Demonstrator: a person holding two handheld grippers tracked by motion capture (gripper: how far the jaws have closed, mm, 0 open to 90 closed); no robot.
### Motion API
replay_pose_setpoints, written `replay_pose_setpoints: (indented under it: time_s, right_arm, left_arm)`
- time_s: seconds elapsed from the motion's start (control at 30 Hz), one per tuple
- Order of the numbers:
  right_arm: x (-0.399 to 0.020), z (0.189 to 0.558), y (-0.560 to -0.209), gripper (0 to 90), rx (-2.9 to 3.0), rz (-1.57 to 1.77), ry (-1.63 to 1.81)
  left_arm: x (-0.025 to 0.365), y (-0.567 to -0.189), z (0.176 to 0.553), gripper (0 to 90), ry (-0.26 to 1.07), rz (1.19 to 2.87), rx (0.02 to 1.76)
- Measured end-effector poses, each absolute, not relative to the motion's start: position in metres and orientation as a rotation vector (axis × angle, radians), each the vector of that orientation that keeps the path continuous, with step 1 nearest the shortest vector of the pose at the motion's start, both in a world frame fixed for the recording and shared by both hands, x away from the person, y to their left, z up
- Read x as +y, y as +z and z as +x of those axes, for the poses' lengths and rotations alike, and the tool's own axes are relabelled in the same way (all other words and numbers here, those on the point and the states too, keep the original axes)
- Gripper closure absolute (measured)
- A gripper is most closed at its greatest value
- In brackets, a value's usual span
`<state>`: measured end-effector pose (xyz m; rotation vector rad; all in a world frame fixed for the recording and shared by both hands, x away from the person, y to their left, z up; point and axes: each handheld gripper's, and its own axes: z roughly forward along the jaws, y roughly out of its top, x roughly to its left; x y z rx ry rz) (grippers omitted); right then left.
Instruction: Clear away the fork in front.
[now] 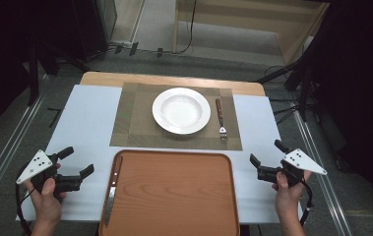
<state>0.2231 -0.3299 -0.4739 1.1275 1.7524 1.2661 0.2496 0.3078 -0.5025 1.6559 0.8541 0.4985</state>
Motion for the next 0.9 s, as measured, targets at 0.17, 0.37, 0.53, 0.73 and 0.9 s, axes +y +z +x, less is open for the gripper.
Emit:
replay_pose_setpoints:
  time_s: [0.17, 0.37, 0.53, 0.73, 0.9]
  right_arm:
    - [-0.325, 0.237, -0.468, 0.0, 1.766, 1.145, 1.253]
    - [-0.315, 0.255, -0.465, 0.0, 1.797, 1.155, 1.244]
    - [-0.307, 0.27, -0.463, 0.0, 1.823, 1.157, 1.233]
    - [-0.298, 0.286, -0.458, 0.0, 1.843, 1.164, 1.22]
    - [-0.292, 0.298, -0.453, 0.0, 1.857, 1.169, 1.204]
  left_arm:
    - [0.307, -0.503, 0.249, 0.0, 0.497, 1.657, 0.856]
    - [0.307, -0.504, 0.249, 0.0, 0.497, 1.659, 0.851]
    - [0.305, -0.503, 0.249, 0.0, 0.506, 1.672, 0.851]
    - [0.306, -0.503, 0.249, 0.0, 0.498, 1.666, 0.846]
    - [0.308, -0.503, 0.249, 0.0, 0.485, 1.652, 0.843]
